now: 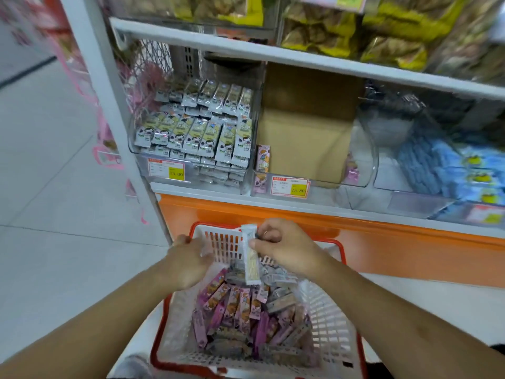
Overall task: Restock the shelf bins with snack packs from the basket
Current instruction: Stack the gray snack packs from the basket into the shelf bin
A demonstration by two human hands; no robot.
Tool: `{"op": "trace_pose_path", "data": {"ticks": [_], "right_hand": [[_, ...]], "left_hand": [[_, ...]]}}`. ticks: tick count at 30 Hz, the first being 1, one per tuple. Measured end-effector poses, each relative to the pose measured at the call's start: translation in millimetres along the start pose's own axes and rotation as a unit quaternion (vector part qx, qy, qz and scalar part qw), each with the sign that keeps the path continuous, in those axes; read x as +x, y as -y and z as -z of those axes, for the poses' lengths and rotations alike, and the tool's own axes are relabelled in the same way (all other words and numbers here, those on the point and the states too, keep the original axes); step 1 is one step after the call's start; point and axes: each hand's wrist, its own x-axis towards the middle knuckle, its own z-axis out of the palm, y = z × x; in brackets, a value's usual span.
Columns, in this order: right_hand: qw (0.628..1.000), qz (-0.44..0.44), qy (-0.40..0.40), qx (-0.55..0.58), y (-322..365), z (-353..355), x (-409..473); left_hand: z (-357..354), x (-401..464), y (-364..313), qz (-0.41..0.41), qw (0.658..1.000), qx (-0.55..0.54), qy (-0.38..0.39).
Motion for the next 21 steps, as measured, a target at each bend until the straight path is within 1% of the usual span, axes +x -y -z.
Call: {"op": "trace_pose_path", "data": {"ticks": [2, 4, 6, 7, 8, 10, 12, 15, 18, 21], "right_hand": [[0.999, 0.029, 0.019, 0.015, 37, 18, -17], [0.997, 0.059, 0.016, 0.044, 67, 33, -35], [0.992, 0.083, 0.009, 0.093, 86, 45, -50], [0.988, 0.092, 0.010, 0.124, 91, 48, -55], [0.982, 0.100, 0.014, 0.157, 93, 50, -58], [0.969, 0.116, 0.015, 0.216, 95, 50, -60], [0.963, 0.127, 0.005, 0.238, 95, 48, -56], [0.960, 0.124, -0.018, 0.251, 97, 48, -53], [0.950, 0.092, -0.037, 0.296, 97, 48, -51], [0.949, 0.071, -0.043, 0.305, 97, 41, -49]], "left_hand": [[34, -13, -23, -0.077, 0.993, -0.090, 0.011], [61, -33, -43, -0.116, 0.969, -0.218, 0.028], [78, -57, -58, -0.138, 0.920, -0.359, 0.081], [83, -68, -63, -0.149, 0.894, -0.409, 0.110], [86, -77, -66, -0.158, 0.874, -0.441, 0.131], [91, -90, -69, -0.174, 0.857, -0.462, 0.145], [94, -94, -69, -0.191, 0.859, -0.457, 0.129], [98, -94, -72, -0.196, 0.871, -0.445, 0.076], [96, -92, -78, -0.184, 0.903, -0.386, -0.032], [89, -92, -83, -0.199, 0.909, -0.350, -0.111]]}}
